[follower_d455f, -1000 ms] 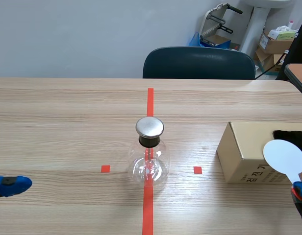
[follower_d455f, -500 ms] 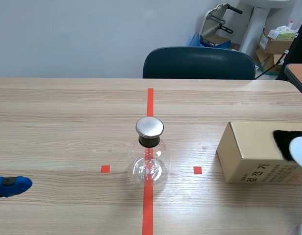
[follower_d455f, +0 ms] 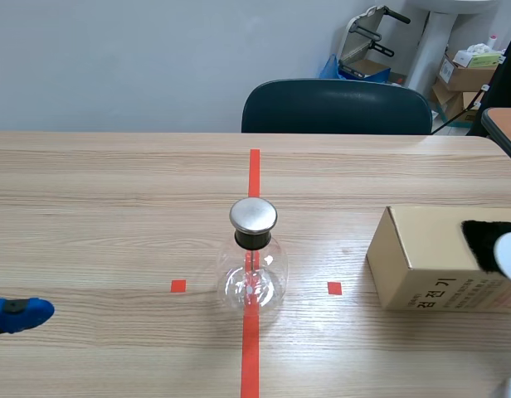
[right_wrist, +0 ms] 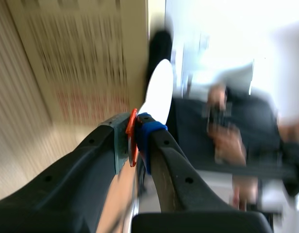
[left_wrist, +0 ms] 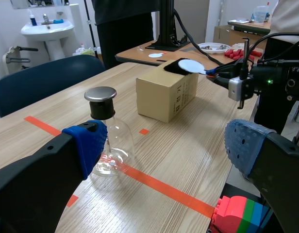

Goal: Do the electroscope experiment

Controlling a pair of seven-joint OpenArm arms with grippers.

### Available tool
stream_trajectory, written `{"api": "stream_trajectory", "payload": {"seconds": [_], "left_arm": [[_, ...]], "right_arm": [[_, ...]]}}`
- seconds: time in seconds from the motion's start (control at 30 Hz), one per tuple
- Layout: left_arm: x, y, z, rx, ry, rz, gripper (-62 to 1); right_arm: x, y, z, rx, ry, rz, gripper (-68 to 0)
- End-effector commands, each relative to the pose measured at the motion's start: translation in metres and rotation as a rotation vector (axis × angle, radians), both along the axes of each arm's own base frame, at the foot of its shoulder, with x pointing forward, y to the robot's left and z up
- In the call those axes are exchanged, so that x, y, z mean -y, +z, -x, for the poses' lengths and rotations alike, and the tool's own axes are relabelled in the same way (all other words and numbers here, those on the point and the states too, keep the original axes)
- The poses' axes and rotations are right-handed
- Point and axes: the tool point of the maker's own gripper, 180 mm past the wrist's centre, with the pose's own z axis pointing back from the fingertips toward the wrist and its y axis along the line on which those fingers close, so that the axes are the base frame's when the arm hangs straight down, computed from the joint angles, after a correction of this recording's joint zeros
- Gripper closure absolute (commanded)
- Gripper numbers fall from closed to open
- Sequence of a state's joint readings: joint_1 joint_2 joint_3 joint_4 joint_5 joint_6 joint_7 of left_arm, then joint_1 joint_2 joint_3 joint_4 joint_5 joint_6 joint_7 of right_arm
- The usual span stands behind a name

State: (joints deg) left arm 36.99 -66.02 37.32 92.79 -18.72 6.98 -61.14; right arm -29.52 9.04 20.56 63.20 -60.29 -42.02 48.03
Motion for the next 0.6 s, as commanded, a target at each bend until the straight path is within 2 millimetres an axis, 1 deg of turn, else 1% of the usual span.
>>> {"api": "stream_trajectory", "payload": {"seconds": [0.0, 0.03, 0.07, 0.17, 0.2, 0.23, 0.27, 0.3, 0.4, 0.43, 0.47, 0.5, 0.53, 0.57], "left_arm": [[0.003, 0.008, 0.000, 0.012, 0.002, 0.032, -52.3], [0.003, 0.008, 0.000, 0.012, 0.002, 0.032, -52.3], [0.003, 0.008, 0.000, 0.012, 0.002, 0.032, -52.3], [0.003, 0.008, 0.000, 0.012, 0.002, 0.032, -52.3], [0.003, 0.008, 0.000, 0.012, 0.002, 0.032, -52.3], [0.003, 0.008, 0.000, 0.012, 0.002, 0.032, -52.3], [0.003, 0.008, 0.000, 0.012, 0.002, 0.032, -52.3], [0.003, 0.008, 0.000, 0.012, 0.002, 0.032, -52.3], [0.003, 0.007, 0.000, 0.012, 0.002, 0.032, -52.3], [0.003, 0.007, 0.000, 0.012, 0.002, 0.032, -52.3], [0.003, 0.007, 0.000, 0.012, 0.002, 0.032, -52.3], [0.003, 0.007, 0.000, 0.012, 0.002, 0.032, -52.3], [0.003, 0.007, 0.000, 0.012, 0.002, 0.032, -52.3], [0.003, 0.007, 0.000, 0.012, 0.002, 0.032, -52.3]], "right_arm": [[-0.003, 0.008, -0.001, 0.043, 0.028, 0.027, -1.9], [-0.002, 0.008, -0.001, 0.043, 0.024, 0.026, -1.9], [0.004, 0.008, -0.001, 0.044, -0.012, 0.028, -1.9], [0.039, 0.010, -0.003, 0.051, -0.204, 0.052, -1.9], [0.047, 0.011, -0.003, 0.053, -0.243, 0.058, -1.9], [0.050, 0.011, -0.003, 0.053, -0.257, 0.063, -1.9], [0.049, 0.011, -0.003, 0.055, -0.246, 0.067, -1.9], [0.041, 0.010, -0.004, 0.050, -0.199, 0.072, -1.9], [0.003, 0.008, 0.000, 0.036, 0.021, 0.056, -1.9], [-0.007, 0.007, 0.002, 0.033, 0.081, 0.051, -1.9], [-0.011, 0.007, 0.004, 0.031, 0.107, 0.047, -1.9], [-0.011, 0.007, 0.004, 0.032, 0.104, 0.046, -1.9], [-0.005, 0.007, 0.002, 0.033, 0.074, 0.049, -1.9], [0.005, 0.008, 0.001, 0.035, 0.016, 0.056, -1.9]]}}
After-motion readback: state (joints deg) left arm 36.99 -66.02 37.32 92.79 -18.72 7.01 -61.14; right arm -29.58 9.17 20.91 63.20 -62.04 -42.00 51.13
